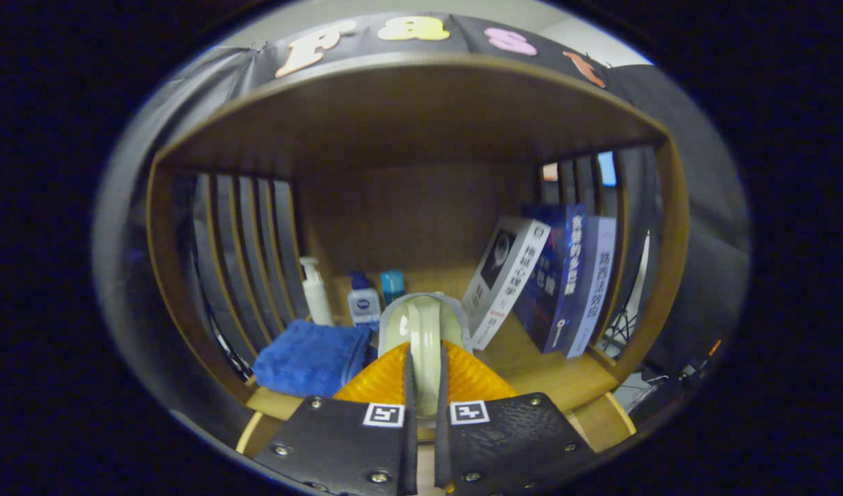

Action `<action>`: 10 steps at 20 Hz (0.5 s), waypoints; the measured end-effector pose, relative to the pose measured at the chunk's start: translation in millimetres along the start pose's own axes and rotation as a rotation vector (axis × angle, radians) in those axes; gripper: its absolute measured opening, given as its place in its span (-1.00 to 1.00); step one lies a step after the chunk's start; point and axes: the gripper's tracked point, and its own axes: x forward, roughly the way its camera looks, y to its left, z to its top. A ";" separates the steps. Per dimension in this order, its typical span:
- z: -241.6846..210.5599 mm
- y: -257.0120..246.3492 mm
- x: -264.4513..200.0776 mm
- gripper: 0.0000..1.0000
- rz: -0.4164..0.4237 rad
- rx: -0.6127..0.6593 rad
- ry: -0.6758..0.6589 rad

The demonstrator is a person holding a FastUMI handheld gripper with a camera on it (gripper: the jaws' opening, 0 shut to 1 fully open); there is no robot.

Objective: Pull open the drawer, take out the items inside it, and place them on the countertop above the cabinet.

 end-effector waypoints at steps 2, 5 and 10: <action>-27.0 2.1 27.4 -0.80 0.003 0.000 0.074; -67.3 -4.4 60.1 -0.79 -0.027 -0.072 0.199; -66.2 -3.4 107.2 -0.79 -0.059 -0.065 0.206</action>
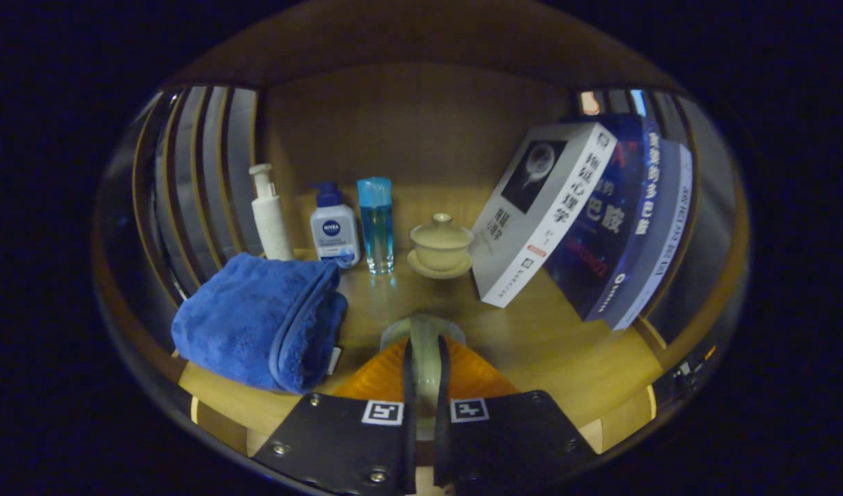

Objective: Pull open the drawer, take out the items inside it, and place them on the countertop above the cabinet.

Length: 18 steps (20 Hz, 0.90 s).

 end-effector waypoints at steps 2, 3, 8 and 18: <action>7.0 -4.4 14.5 -0.78 -0.013 -0.019 0.010; 7.0 -4.9 19.7 -0.79 -0.019 -0.023 0.026; 11.8 -2.7 25.2 -0.79 -0.031 -0.014 0.039; -21.5 17.4 -51.3 0.98 -0.032 -0.073 -0.034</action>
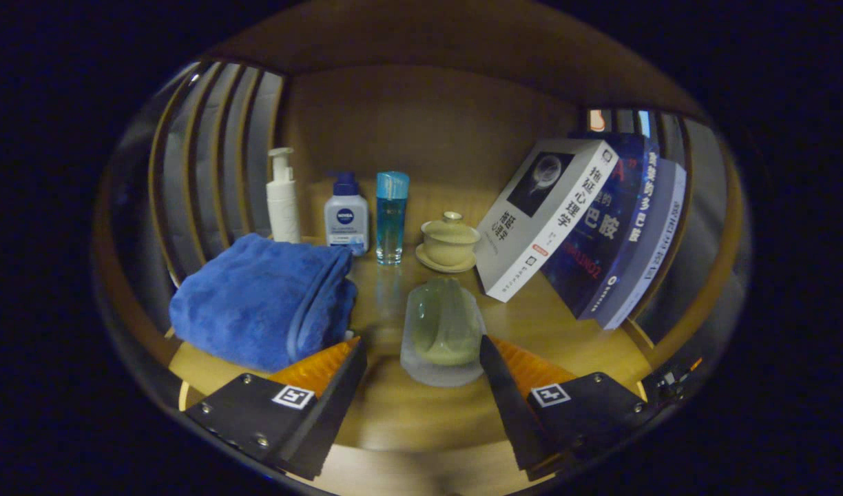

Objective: Pull open the drawer, take out the items inside it, and place them on the countertop above the cabinet.

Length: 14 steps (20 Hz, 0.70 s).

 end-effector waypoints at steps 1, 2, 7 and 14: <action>2.3 2.4 -14.2 0.97 0.006 0.022 -0.019; 3.3 3.6 -29.6 0.97 0.015 0.041 -0.031; 4.4 5.6 -102.6 0.97 0.056 0.103 -0.041; -3.1 -20.3 -197.9 0.97 0.044 0.078 -0.140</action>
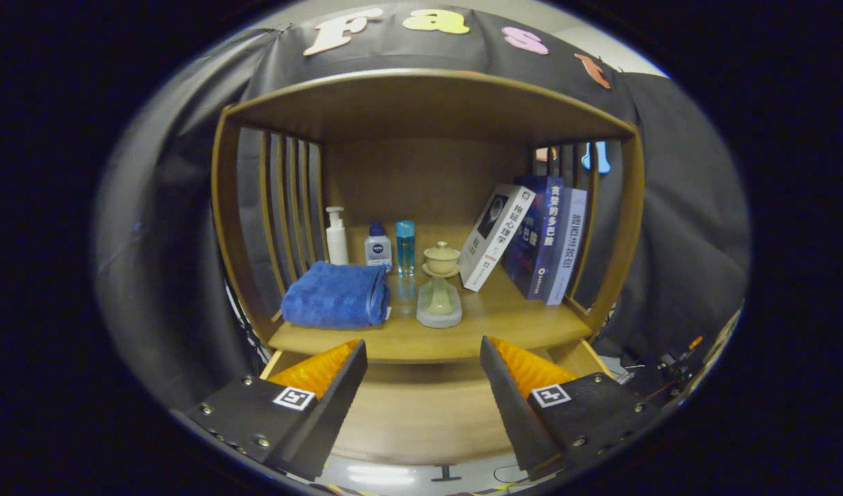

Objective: Pull open the drawer, take out the items inside it, and place them on the countertop above the cabinet.

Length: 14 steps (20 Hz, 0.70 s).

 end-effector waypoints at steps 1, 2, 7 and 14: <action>-1.1 -3.7 -12.5 0.97 -0.007 0.009 -0.023; -5.5 -7.5 -25.2 0.97 -0.011 0.020 -0.042; -44.5 -5.9 -65.5 0.97 0.011 0.085 -0.099; -113.4 -18.1 -85.6 0.97 0.002 0.071 -0.142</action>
